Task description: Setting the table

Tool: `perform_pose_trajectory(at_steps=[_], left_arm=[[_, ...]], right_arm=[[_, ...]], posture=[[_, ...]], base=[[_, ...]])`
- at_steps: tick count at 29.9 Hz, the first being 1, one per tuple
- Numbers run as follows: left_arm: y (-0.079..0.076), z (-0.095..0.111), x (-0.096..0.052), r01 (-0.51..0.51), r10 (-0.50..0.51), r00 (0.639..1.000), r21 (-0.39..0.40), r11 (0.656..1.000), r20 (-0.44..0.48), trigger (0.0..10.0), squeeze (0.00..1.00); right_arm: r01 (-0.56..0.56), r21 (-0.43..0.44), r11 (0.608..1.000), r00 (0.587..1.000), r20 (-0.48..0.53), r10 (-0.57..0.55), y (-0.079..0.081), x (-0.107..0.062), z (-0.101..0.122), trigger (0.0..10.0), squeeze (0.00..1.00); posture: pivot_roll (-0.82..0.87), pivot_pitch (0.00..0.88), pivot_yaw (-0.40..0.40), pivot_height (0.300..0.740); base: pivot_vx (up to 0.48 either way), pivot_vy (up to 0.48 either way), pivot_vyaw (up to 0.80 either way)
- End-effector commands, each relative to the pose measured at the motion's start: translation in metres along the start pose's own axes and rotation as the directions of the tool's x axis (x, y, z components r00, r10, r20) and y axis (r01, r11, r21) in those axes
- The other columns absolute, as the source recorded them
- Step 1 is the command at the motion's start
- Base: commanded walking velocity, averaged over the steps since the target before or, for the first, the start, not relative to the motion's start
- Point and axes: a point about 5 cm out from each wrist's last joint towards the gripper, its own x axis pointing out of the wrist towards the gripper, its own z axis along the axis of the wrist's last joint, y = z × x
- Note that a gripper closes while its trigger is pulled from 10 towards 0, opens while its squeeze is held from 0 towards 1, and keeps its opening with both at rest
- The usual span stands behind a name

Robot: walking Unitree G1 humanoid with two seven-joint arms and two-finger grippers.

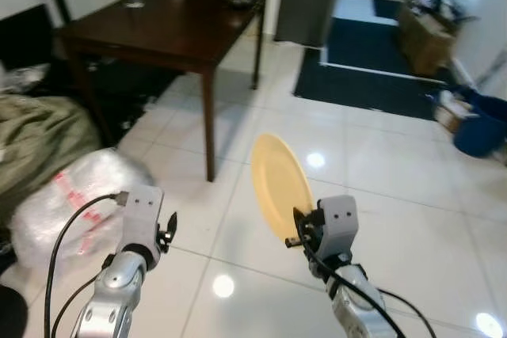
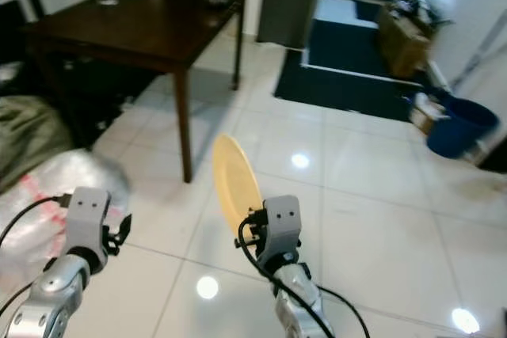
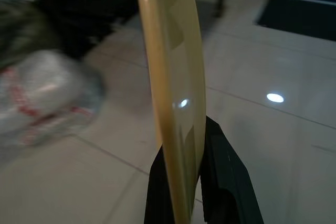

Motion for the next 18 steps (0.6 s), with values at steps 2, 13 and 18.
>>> perform_pose_trajectory(at_steps=[2,13,18], left_arm=[[0.001,-0.015,-0.008,-0.018,0.019,0.999,0.029,0.999,-0.036,10.0,0.00],[-0.004,-0.006,-0.001,-0.006,0.003,0.999,0.066,0.998,0.050,10.0,0.00],[-0.010,0.000,0.001,0.020,-0.030,0.995,0.103,0.994,0.099,10.0,0.00]], right_arm=[[-0.020,0.013,1.000,0.999,-0.028,0.020,0.002,-0.003,-0.012,10.0,0.00],[-0.037,0.035,0.999,0.999,0.004,0.037,0.003,-0.003,-0.012,10.0,0.00],[-0.050,0.046,0.998,0.999,0.019,0.049,0.005,-0.005,-0.012,10.0,0.00]], posture=[[0.09,0.122,-0.014,0.740],[0.07,0.118,0.006,0.740],[0.06,0.116,0.010,0.740]], base=[[0.000,0.000,-0.80],[0.000,0.000,-0.59],[0.310,0.000,0.00]])
